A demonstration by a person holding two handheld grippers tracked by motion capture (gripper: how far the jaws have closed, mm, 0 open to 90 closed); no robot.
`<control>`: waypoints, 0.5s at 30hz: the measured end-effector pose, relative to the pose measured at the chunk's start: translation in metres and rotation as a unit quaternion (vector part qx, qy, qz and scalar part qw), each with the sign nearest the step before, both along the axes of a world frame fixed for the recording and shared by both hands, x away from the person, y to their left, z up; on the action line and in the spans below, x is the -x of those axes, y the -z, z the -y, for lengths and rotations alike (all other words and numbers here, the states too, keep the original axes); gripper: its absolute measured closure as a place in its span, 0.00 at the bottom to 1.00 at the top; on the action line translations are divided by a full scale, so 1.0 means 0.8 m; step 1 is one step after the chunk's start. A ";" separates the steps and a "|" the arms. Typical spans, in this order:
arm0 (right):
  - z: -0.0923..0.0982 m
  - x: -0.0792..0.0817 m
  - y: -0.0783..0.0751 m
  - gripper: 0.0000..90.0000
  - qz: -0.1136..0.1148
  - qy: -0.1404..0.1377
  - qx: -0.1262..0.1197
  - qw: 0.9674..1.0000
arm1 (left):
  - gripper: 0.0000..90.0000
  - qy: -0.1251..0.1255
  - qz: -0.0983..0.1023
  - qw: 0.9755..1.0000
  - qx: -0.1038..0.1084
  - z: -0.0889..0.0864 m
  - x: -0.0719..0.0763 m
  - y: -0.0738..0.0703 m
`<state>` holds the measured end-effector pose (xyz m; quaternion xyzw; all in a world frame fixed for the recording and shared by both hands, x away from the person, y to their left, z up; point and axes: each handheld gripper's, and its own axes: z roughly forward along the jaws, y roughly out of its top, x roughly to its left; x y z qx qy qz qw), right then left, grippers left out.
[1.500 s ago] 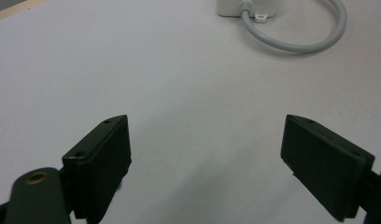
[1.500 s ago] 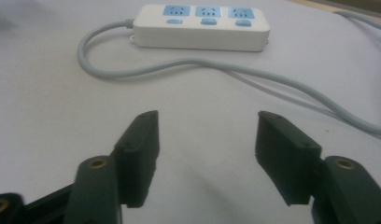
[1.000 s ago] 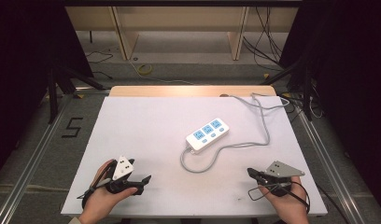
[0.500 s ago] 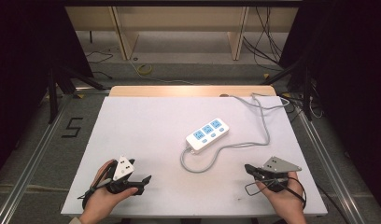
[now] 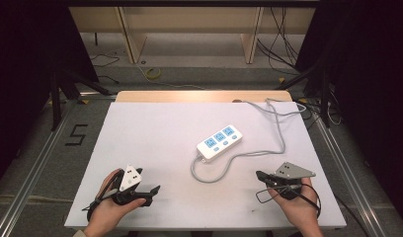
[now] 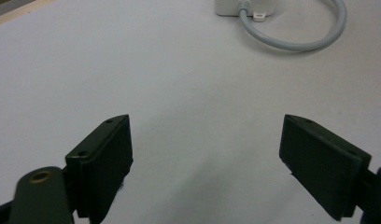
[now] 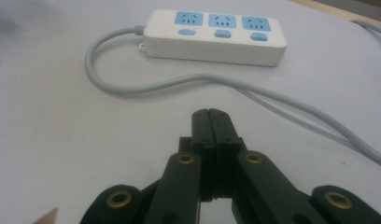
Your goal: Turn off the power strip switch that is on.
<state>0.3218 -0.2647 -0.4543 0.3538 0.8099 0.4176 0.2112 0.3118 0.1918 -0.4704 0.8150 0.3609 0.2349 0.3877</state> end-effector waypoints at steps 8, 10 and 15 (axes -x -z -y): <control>-0.004 -0.007 -0.004 1.00 0.001 0.000 0.002 1.000 | 0.19 0.001 0.001 1.000 -0.002 -0.001 0.000 0.000; -0.005 -0.008 -0.005 1.00 0.000 -0.001 0.004 1.000 | 0.19 0.001 0.000 1.000 -0.002 -0.001 0.000 0.000; -0.009 -0.012 -0.007 1.00 -0.002 -0.004 0.008 1.000 | 0.19 0.000 0.001 1.000 -0.002 -0.001 0.000 0.000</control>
